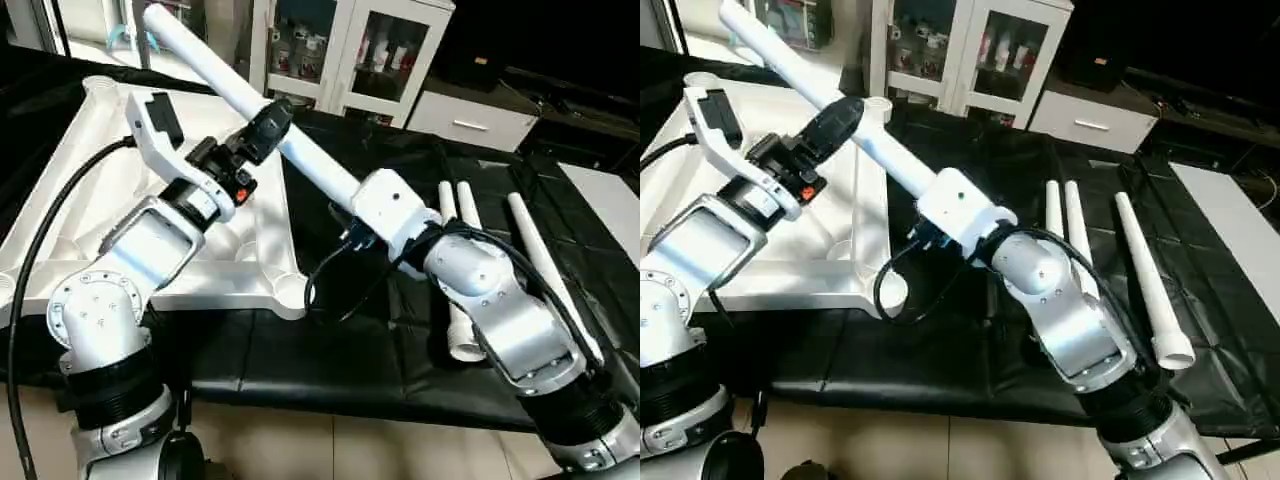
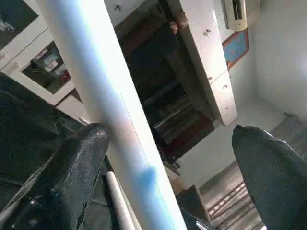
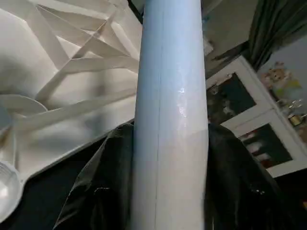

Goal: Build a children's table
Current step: Pick table leg

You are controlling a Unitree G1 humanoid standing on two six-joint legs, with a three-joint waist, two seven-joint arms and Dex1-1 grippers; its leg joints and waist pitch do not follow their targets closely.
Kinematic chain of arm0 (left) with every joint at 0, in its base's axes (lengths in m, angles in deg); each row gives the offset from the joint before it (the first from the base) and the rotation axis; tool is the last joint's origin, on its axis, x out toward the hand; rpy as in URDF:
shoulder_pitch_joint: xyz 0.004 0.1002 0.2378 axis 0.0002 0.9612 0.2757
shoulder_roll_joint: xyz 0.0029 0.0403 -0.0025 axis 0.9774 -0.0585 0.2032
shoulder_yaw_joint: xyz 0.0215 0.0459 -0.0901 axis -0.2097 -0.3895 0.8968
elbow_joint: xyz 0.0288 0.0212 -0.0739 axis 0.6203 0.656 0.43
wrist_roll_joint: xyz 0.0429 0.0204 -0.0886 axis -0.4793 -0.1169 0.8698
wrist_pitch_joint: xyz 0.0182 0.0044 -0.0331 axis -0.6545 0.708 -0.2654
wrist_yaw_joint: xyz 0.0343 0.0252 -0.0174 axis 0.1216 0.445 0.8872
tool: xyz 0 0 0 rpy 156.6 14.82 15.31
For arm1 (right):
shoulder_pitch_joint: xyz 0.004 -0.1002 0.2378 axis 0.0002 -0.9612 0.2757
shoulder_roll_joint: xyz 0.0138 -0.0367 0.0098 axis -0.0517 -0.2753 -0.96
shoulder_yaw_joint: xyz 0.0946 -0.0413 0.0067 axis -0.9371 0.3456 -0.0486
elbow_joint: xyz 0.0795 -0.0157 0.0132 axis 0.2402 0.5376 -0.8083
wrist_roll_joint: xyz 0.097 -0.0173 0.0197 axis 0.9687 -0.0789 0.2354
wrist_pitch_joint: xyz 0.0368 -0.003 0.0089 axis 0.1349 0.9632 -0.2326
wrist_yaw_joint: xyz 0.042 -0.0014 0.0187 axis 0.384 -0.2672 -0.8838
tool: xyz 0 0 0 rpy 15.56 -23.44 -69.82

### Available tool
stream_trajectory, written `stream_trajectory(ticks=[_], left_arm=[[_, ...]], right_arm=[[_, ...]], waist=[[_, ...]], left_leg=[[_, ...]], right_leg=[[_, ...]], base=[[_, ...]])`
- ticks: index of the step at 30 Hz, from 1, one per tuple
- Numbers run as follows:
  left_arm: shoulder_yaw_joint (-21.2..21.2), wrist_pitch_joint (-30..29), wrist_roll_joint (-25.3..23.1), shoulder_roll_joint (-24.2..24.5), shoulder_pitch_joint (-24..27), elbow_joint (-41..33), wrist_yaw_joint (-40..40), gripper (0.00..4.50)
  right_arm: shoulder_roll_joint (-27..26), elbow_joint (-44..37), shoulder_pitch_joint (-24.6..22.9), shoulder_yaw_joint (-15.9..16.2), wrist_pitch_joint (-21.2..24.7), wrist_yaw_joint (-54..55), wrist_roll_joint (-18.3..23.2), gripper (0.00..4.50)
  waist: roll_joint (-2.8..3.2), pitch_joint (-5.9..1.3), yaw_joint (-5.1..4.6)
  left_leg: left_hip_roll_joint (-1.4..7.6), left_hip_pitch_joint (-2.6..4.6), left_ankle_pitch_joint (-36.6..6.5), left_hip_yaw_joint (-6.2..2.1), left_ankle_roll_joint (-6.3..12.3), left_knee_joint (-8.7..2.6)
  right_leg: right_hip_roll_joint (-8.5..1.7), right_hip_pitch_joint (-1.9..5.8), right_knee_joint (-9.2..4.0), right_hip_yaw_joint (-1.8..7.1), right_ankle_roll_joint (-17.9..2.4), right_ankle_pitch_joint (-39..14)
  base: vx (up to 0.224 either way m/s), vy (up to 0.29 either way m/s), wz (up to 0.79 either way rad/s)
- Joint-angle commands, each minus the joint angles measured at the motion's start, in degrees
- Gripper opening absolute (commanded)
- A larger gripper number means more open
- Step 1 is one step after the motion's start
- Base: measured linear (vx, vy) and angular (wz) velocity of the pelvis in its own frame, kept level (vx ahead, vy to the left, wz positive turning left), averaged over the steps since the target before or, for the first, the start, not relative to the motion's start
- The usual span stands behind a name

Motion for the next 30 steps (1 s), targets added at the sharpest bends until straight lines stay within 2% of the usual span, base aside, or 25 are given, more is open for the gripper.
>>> stream_trajectory(ticks=[1,6,10,12,20,21,23,24,25,26,27,28,29,30], left_arm=[[-1.1,0.1,1.5,-1.1,-0.9,0.5,-0.6,4.5],[0.2,0.9,3.1,-2.4,-2.3,1.8,-3.0,4.5],[0.9,1.8,3.2,-3.0,-3.3,3.6,-5.1,4.5],[0.9,1.8,3.1,-3.0,-3.4,3.7,-5.1,4.5],[0.1,1.7,4.1,-2.4,-3.4,3.4,-5.7,4.5],[-0.1,1.6,4.2,-2.3,-3.3,3.2,-5.4,4.5],[-1.9,0.4,4.4,-0.8,-2.2,1.0,-2.2,4.5],[-3.2,-0.1,3.8,0.5,-1.4,-0.3,-0.2,4.5],[-3.3,-0.2,3.8,0.7,-1.3,-0.5,0.1,4.5],[-4.2,-0.7,3.5,1.8,-0.6,-1.3,1.5,4.5],[-5.3,-1.8,3.8,3.4,0.8,-2.6,3.4,4.5],[-5.4,-2.0,3.9,3.9,1.2,-2.9,3.9,4.5],[-5.5,-2.0,3.9,3.9,1.3,-3.0,4.0,4.5],[-5.5,-2.1,4.1,4.7,2.1,-3.3,4.9,4.5]], right_arm=[[0.9,0.1,1.2,1.6,-2.4,-0.7,-1.6,1.77],[1.2,0.7,1.7,2.0,-4.8,-0.3,-3.7,1.77],[0.8,1.2,1.7,1.9,-7.1,-0.5,-5.4,1.77],[0.8,1.2,1.8,1.9,-7.4,-0.5,-5.6,1.77],[0.2,2.0,1.4,1.1,-8.3,-0.8,-6.5,1.77],[-0.4,2.1,1.2,0.3,-7.4,-0.7,-5.9,1.77],[-3.2,2.4,0.9,-3.2,-2.9,-0.8,-1.6,1.77],[-4.9,2.8,1.2,-5.7,-0.3,-0.6,1.2,1.77],[-5.1,2.9,1.3,-6.1,0.0,-0.6,1.6,1.77],[-6.4,3.3,1.5,-8.4,2.0,-0.6,4.0,1.77],[-8.7,4.7,2.3,-13.6,5.4,-0.7,9.3,1.77],[-9.3,5.2,2.5,-15.4,6.4,-1.0,11.2,1.77],[-9.3,5.3,2.6,-15.6,6.6,-1.1,11.5,1.77],[-9.5,6.7,3.1,-19.1,8.4,-3.1,16.0,1.77]], waist=[[2.2,-3.64,-0.19],[2.23,-3.6,-0.24],[2.29,-3.72,-0.2],[2.17,-3.73,-0.23],[2.39,-3.72,-0.24],[2.39,-3.72,-0.24],[2.49,-3.69,-0.32],[2.84,-3.74,-0.33],[2.73,-3.75,-0.45],[2.74,-3.75,-0.36],[2.99,-3.7,-0.43],[3.03,-3.73,-0.46],[3.06,-3.65,-0.36],[3.14,-3.59,-0.21]], left_leg=[[2.0,1.12,-7.6,-0.96,-6.97,-4.16],[2.0,1.12,-8.8,-1.01,-6.98,-4.19],[1.98,1.14,-8.0,-1.0,-6.5,-4.05],[1.98,1.11,-7.8,-1.0,-6.4,-4.04],[2.0,1.21,-8.2,-0.99,-6.55,-4.06],[2.0,1.21,-8.2,-0.99,-6.55,-4.06],[1.93,1.22,-8.8,-0.95,-6.28,-4.11],[1.97,1.29,-9.1,-1.01,-6.2,-4.17],[2.1,1.24,-9.2,-1.03,-6.12,-4.24],[2.07,1.35,-9.0,-0.97,-6.23,-4.16],[2.03,1.36,-8.9,-0.94,-6.13,-4.21],[2.02,1.42,-9.6,-0.88,-6.17,-4.25],[2.07,1.48,-9.9,-0.82,-6.44,-4.27],[2.0,1.55,-9.6,-0.7,-6.71,-4.23]], right_leg=[[-3.77,2.46,-3.81,2.61,-2.4,-0.4],[-3.77,2.45,-3.83,2.6,-2.6,-1.4],[-3.74,2.47,-3.7,2.62,-2.5,0.0],[-3.75,2.49,-3.73,2.6,-2.5,0.3],[-3.69,2.49,-3.63,2.57,-3.0,0.5],[-3.69,2.49,-3.63,2.57,-3.0,0.5],[-3.65,2.41,-3.63,2.58,-3.3,0.0],[-3.69,2.29,-3.52,2.53,-3.6,-0.2],[-3.7,2.28,-3.4,2.5,-4.0,-0.2],[-3.6,2.22,-3.46,2.46,-4.1,-0.1],[-3.61,2.19,-3.3,2.53,-4.5,0.4],[-3.58,2.09,-3.26,2.47,-5.0,-0.3],[-3.54,1.98,-3.39,2.43,-5.0,-0.7],[-3.46,1.98,-3.46,2.48,-4.9,-0.3]], base=[[0.0,0.0,0.0],[0.0,0.0,0.0],[0.0,0.0,0.0],[0.0,0.0,0.0],[0.0,0.0,0.0],[0.0,0.0,0.0],[0.0,0.0,0.0],[0.0,0.0,0.0],[0.0,0.0,0.0],[0.0,0.0,0.0],[0.0,0.0,0.0],[0.0,0.0,0.0],[0.0,0.0,0.0],[0.0,0.0,0.0]])
